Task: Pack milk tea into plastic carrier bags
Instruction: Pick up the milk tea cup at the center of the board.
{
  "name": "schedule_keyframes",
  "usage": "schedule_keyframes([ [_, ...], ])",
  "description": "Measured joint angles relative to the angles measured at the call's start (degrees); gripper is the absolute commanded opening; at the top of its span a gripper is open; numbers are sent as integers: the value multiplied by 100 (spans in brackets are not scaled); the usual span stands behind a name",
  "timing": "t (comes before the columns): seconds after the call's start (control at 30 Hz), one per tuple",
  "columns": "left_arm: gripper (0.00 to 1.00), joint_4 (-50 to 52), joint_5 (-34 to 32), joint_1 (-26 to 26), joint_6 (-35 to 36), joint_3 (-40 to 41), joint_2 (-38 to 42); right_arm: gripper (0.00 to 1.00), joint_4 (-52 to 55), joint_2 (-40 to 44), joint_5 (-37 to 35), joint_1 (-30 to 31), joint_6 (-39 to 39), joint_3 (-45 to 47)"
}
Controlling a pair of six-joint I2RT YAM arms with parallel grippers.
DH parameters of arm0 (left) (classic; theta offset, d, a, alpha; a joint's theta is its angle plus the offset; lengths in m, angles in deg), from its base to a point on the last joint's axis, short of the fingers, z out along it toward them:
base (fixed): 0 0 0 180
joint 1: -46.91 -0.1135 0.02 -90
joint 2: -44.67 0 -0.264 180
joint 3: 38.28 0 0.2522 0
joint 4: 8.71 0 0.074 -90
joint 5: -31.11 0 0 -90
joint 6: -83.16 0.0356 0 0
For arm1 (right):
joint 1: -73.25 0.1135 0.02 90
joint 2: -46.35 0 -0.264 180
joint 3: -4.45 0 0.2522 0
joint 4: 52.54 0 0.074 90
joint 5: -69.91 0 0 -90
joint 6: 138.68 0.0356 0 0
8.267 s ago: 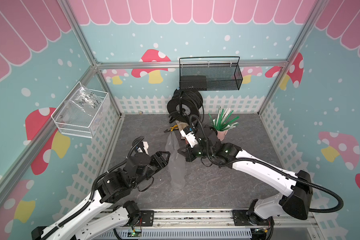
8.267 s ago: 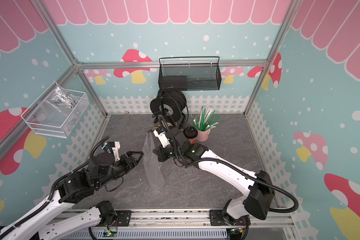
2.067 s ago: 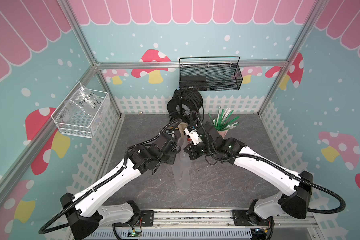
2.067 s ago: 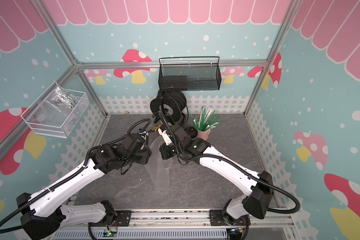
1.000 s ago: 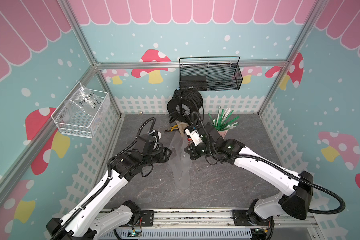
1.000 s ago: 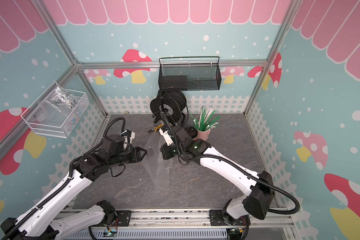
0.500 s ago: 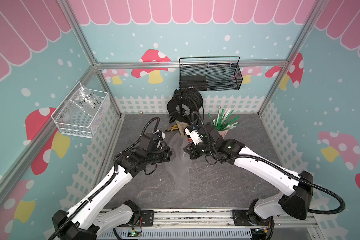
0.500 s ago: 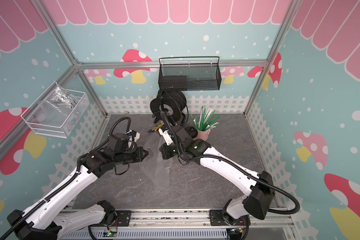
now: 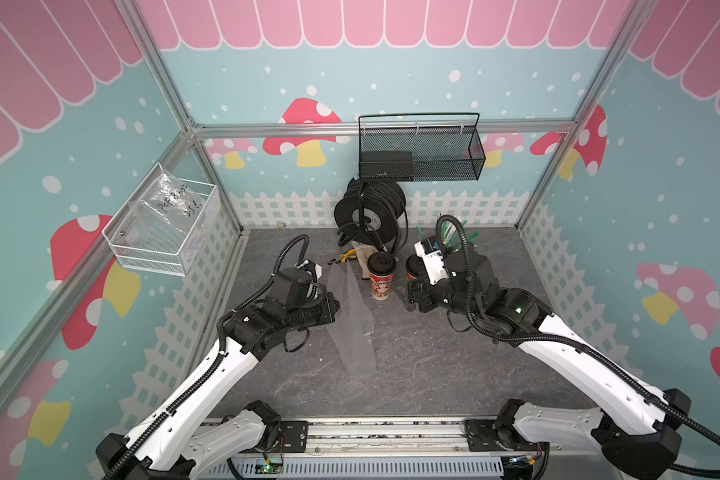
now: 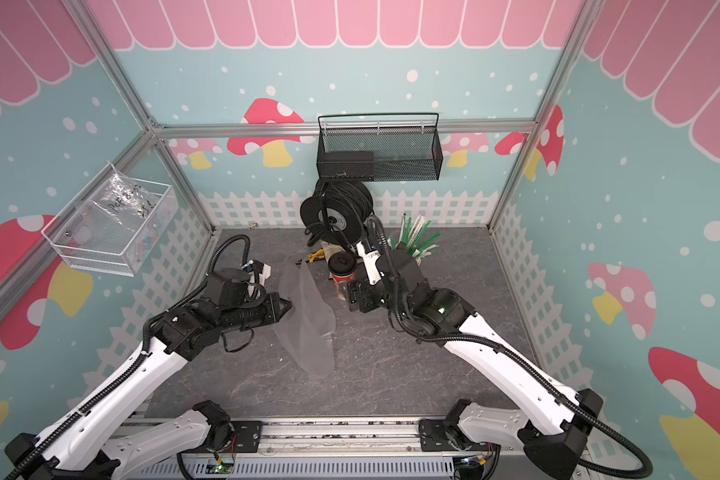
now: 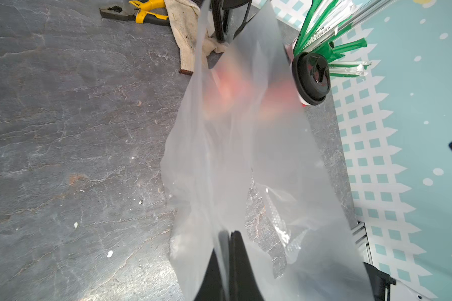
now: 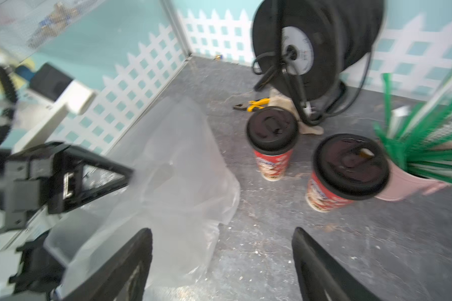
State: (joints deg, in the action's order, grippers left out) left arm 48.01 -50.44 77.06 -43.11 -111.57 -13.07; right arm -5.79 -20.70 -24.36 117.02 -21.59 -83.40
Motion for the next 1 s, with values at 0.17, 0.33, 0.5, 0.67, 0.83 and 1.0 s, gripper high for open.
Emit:
schedule_keyframes([
  [0.17, 0, -9, 42, -9, -2, 15, 0, 92, 109, -356, -334, -750, -68, 413],
  [0.33, 0, -92, 181, -13, -48, 15, -11, 94, 94, -940, -378, -1029, -203, 586],
  [0.5, 0, -155, 306, -13, -81, 13, -98, 95, -103, -1300, -378, -1233, -275, 586],
  [0.67, 0, -197, 382, -13, -87, 13, -131, 100, -396, -1572, -332, -1412, -321, 584],
  [0.83, 0, -284, 466, -13, -109, 13, -131, 99, -767, -1768, -107, -1526, -354, 581],
  [1.0, 0, -328, 481, -13, -127, 13, -131, 100, -1082, -1971, -74, -1532, -354, 575],
])
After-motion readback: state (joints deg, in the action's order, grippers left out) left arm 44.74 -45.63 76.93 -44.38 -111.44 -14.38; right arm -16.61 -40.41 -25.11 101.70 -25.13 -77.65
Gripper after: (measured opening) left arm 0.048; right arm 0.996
